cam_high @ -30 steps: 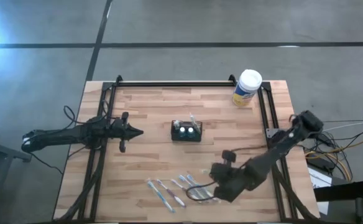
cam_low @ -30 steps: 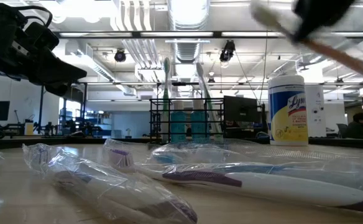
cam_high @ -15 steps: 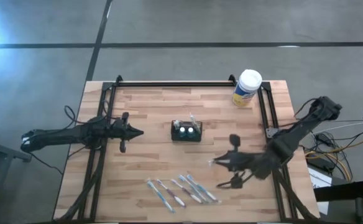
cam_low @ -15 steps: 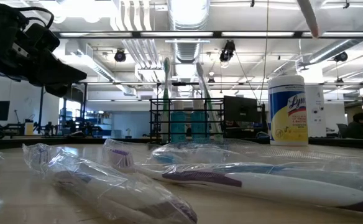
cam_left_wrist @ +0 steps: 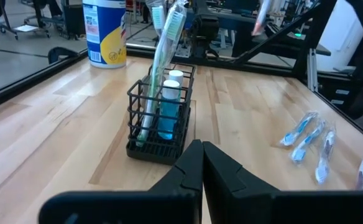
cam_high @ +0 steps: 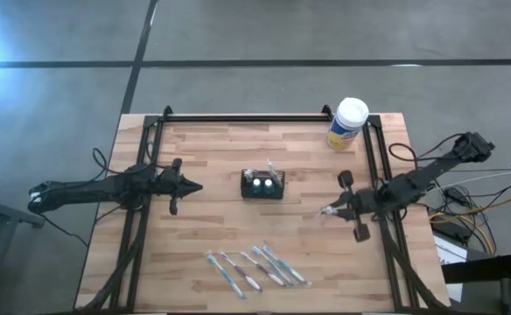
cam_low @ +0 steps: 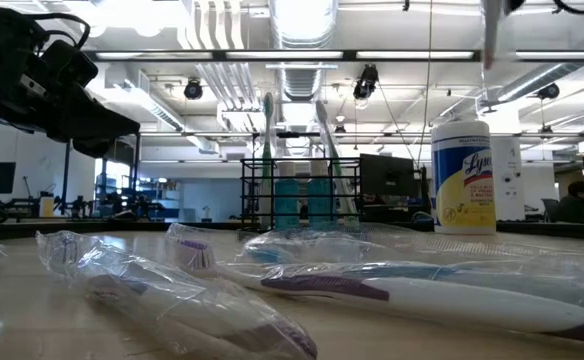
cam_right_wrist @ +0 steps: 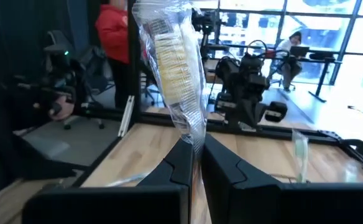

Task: Pick & Place toothbrushing station
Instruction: Put the orange toothbrush into the wire organizer

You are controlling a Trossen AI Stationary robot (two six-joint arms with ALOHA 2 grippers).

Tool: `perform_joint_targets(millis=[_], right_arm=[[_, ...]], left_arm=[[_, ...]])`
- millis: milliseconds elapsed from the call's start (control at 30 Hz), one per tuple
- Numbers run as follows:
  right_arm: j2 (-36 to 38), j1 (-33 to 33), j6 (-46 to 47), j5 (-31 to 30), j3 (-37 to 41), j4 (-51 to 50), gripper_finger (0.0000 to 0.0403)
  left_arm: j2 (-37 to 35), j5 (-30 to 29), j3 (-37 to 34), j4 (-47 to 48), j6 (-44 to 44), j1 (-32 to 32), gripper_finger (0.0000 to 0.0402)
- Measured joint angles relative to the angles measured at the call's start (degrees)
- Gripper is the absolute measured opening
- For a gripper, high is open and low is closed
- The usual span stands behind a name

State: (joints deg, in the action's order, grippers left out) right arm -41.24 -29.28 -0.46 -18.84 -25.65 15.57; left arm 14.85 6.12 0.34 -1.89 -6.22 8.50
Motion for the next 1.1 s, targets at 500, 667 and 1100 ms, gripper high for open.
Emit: perform_joint_targets(millis=[500,667,1100], right_arm=[[16.05,0.24,-5.82,-0.12,13.7,3.58,0.0013],[18.47,0.24,-6.22,-0.19,15.63,4.65,0.0013],[18.54,0.22,-4.23,-0.6,19.61,8.65,0.0013]], left_arm=[[0.04,-0.12,0.0,-2.43,5.12,-0.01,0.0005],[0.04,-0.14,0.0,-6.03,5.5,0.01,0.0005],[0.02,-0.19,0.0,-16.53,14.03,0.0,0.0005]])
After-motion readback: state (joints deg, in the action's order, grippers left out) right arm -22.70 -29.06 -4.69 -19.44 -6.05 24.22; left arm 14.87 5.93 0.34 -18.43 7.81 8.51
